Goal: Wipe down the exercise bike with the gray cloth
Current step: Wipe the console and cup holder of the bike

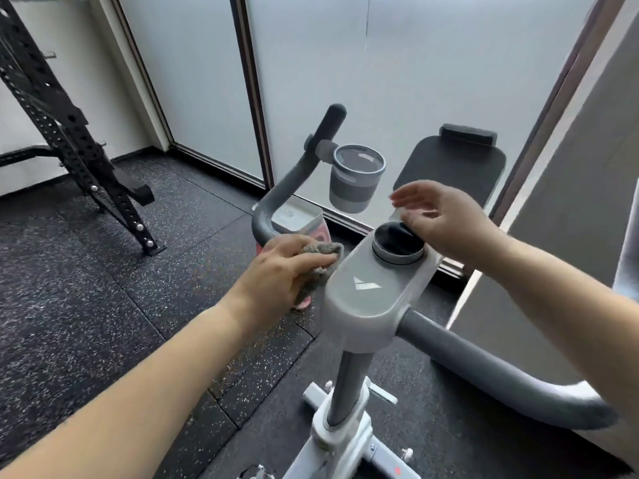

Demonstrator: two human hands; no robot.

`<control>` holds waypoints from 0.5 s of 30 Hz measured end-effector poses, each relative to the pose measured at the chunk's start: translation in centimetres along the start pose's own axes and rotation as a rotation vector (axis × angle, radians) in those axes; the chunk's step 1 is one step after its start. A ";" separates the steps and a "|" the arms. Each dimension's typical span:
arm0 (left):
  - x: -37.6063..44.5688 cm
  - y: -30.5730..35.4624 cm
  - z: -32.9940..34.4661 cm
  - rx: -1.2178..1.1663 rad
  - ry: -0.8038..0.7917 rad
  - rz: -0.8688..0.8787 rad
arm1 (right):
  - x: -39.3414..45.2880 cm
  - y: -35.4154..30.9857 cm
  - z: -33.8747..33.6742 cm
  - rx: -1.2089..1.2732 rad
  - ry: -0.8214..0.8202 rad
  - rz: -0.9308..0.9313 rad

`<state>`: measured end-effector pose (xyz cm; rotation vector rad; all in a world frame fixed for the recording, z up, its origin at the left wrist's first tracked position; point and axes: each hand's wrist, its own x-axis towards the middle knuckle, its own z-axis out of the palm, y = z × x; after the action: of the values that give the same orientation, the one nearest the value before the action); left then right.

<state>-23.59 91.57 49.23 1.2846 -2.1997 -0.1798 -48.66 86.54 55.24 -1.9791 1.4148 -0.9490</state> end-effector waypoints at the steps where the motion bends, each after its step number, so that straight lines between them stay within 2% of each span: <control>1: 0.3 -1.4 -0.6 0.044 -0.026 0.014 | 0.4 -0.6 0.3 -0.006 0.000 0.006; 3: 1.4 -3.9 -1.8 0.154 -0.079 0.055 | 1.4 -1.5 1.1 0.010 0.024 0.017; 5: 3.1 -5.8 -3.1 0.234 -0.084 0.009 | 2.3 -2.0 1.9 0.028 0.071 0.021; 8: 4.5 -6.2 -3.7 0.122 0.016 -0.085 | 3.8 -2.2 3.0 0.049 0.131 0.048; 10: 4.0 -4.5 -2.4 -0.005 -0.008 0.021 | 4.9 -2.1 3.6 0.034 0.145 0.068; 12: 2.8 -3.4 -0.7 0.022 -0.096 0.155 | 6.2 -1.8 4.1 0.006 0.155 0.074; 15: 2.4 -5.7 -1.1 0.043 -0.105 0.168 | 8.5 -1.2 4.3 -0.081 0.165 0.093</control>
<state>-19.56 86.72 48.87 1.1284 -2.4002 -0.1374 -42.82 78.94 55.55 -1.9105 1.6442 -1.0482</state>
